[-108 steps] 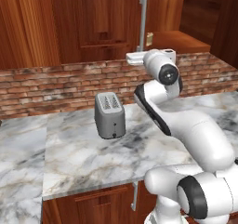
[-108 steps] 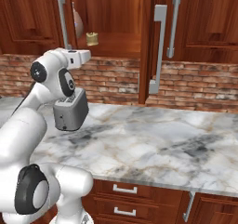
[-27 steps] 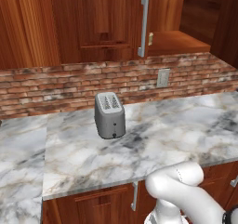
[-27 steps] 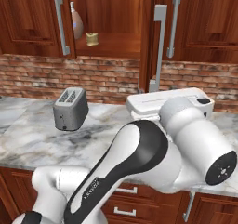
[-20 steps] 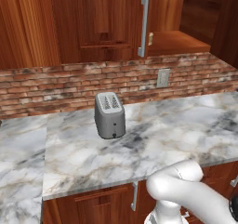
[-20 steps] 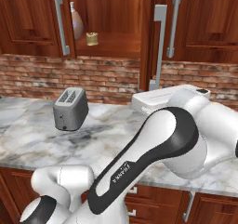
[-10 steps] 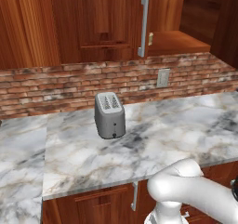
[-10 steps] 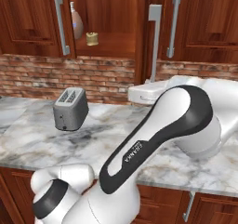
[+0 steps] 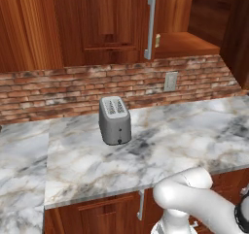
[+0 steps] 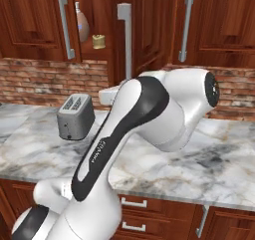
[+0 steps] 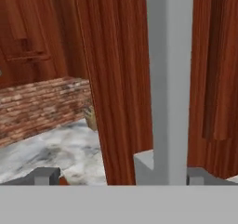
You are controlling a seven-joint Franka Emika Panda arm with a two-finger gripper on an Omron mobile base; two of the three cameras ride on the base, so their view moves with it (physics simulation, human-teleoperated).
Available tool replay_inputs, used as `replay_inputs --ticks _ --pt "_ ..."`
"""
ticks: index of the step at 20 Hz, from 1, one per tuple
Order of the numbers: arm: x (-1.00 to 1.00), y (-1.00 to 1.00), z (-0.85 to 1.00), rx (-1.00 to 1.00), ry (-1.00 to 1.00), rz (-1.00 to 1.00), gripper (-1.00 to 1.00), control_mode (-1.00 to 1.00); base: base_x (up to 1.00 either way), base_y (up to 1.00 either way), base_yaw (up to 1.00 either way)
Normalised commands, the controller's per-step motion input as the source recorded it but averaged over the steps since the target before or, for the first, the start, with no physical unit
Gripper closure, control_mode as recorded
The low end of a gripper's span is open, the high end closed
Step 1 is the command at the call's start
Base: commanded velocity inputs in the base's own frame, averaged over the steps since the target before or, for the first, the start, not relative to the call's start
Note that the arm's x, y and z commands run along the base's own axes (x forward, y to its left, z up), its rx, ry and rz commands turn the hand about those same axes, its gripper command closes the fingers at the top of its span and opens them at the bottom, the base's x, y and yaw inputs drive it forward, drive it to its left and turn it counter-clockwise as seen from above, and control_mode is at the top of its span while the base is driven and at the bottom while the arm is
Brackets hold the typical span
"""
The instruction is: Pick the candle and candle from the dining table and place them in the open cabinet. Close the cabinet after placing the objects.
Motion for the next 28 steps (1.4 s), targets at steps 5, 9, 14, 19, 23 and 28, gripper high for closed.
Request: replay_inputs --ticks 5,9,14,19,23,28 --pt "0.85 1.00 -0.70 0.01 -0.13 -0.36 -1.00 -1.00 0.00 0.00 0.00" --pt "1.00 0.89 -0.35 0.14 -0.16 -0.46 -1.00 -1.00 0.00 0.00 0.00" --pt "0.84 0.77 0.12 0.25 -0.28 -0.42 -1.00 -1.00 0.00 0.00 0.00" --pt "0.81 0.77 0.37 0.18 -0.42 -0.44 -1.00 -1.00 0.00 0.00 0.00" --pt "0.68 0.64 0.41 0.13 -0.15 -0.35 -1.00 -1.00 0.00 0.00 0.00" --pt "0.75 0.54 0.24 -0.10 0.15 -0.07 -1.00 -1.00 0.00 0.00 0.00"
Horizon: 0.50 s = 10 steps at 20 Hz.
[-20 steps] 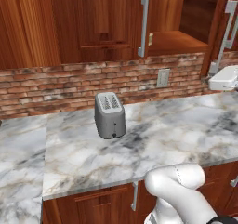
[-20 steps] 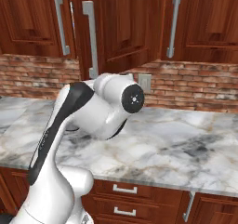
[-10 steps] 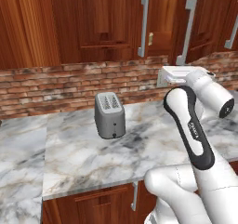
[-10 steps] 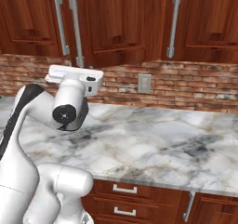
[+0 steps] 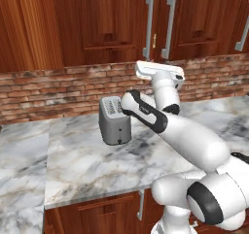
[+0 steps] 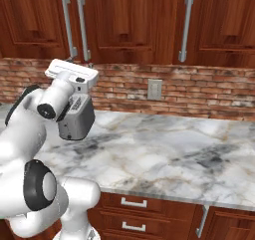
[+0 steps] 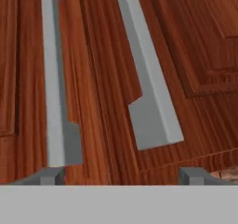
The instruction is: Pick the candle and candle from the dining table and place them in the open cabinet. Close the cabinet after placing the objects.
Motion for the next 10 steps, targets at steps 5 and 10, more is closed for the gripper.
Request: replay_inputs --ticks 5,10 --pt "0.84 0.05 0.29 -0.31 0.47 0.05 -1.00 -1.00 0.00 0.00 0.00" --pt "0.81 -0.12 0.89 -0.22 0.57 0.08 -1.00 -1.00 0.00 0.00 0.00"
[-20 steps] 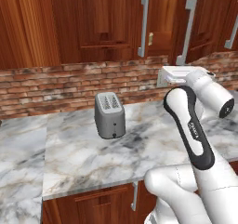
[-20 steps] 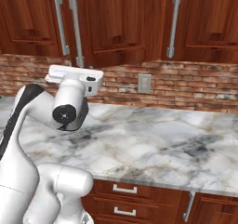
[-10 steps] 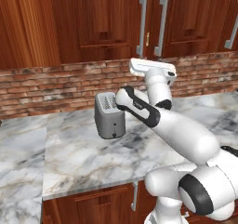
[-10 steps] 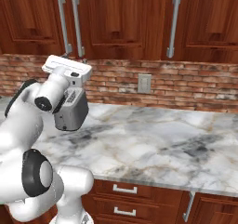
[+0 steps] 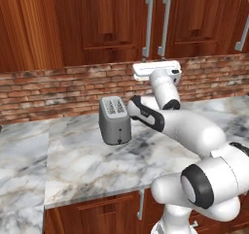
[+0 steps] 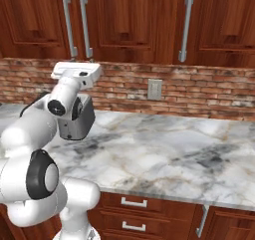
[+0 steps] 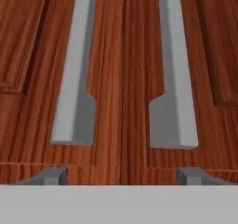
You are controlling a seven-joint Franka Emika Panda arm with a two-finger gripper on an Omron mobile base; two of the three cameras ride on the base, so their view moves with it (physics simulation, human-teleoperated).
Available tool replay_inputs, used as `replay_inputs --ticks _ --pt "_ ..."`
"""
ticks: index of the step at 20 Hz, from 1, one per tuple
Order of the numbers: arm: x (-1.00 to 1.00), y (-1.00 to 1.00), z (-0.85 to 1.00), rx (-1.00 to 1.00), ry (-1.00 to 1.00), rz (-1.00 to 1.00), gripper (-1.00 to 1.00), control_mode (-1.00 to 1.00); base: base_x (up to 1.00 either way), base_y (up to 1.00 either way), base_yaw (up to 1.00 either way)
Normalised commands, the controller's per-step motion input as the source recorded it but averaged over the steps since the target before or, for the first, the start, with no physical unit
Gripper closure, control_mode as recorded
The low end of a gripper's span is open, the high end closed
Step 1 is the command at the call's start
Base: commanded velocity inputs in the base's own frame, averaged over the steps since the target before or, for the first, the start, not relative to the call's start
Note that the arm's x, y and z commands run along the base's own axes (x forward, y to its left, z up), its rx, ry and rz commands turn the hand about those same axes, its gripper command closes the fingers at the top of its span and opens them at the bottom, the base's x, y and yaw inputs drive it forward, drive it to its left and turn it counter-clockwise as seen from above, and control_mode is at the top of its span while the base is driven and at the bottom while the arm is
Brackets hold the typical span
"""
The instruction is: Pick the candle and candle from the dining table and place them in the open cabinet. Close the cabinet after placing the objects.
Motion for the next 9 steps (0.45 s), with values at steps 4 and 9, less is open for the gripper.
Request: replay_inputs --ticks 4,9 --pt "0.58 -0.04 0.91 -0.12 0.73 0.04 -1.00 -1.00 0.00 0.00 0.00" --pt "-0.91 0.00 0.28 -0.01 0.57 -0.01 -1.00 -1.00 0.00 0.00 0.00"
